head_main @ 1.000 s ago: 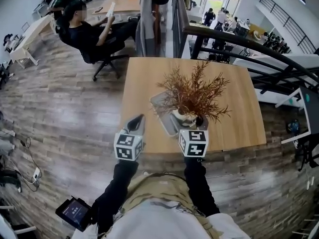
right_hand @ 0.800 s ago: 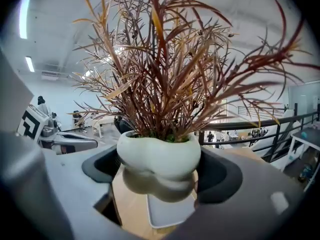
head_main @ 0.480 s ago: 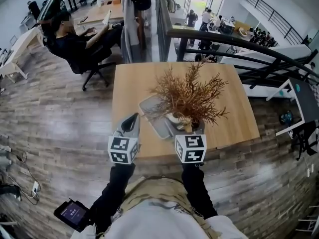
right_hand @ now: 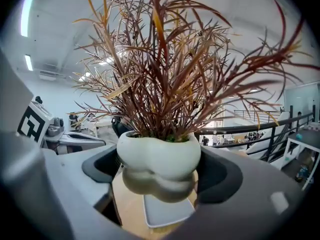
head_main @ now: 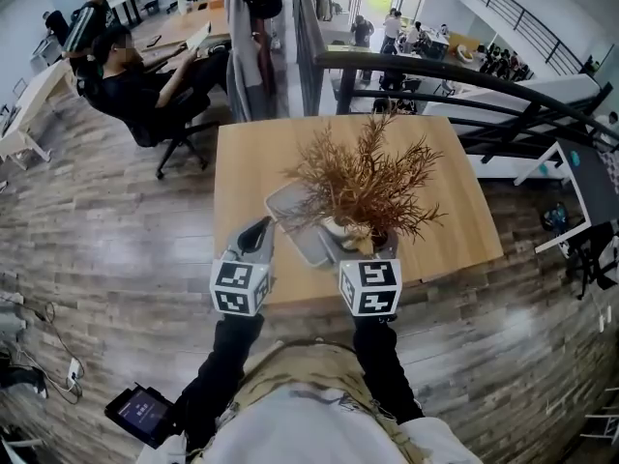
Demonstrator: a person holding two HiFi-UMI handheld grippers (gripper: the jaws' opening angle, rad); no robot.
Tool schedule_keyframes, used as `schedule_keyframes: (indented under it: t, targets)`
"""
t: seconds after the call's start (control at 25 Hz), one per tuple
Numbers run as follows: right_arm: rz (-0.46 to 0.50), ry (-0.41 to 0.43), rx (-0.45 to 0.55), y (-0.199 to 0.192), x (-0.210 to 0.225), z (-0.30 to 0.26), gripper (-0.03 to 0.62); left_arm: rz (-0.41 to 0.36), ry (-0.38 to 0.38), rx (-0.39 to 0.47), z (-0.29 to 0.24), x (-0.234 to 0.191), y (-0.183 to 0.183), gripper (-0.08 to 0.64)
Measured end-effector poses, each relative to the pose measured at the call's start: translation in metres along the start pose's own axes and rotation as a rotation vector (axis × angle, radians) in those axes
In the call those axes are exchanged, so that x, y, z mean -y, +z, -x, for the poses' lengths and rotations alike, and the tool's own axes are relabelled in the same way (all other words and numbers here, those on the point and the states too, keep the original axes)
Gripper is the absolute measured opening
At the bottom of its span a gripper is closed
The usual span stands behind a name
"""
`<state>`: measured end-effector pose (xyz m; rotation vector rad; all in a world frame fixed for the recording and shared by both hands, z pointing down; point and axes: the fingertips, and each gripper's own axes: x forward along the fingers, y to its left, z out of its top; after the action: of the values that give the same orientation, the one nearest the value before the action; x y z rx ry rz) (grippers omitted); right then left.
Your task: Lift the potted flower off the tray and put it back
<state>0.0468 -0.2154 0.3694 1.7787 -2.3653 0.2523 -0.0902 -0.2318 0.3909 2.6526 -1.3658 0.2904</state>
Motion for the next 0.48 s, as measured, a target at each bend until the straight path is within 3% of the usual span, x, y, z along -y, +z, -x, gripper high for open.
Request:
schedule_keyframes:
  t: [0.48]
  targets:
    - [0.001, -0.005, 0.008, 0.0039, -0.0020, 0.0020, 0.476, -0.004, 0.007, 0.003, 0.0021, -0.0043, 0.0031, -0.002]
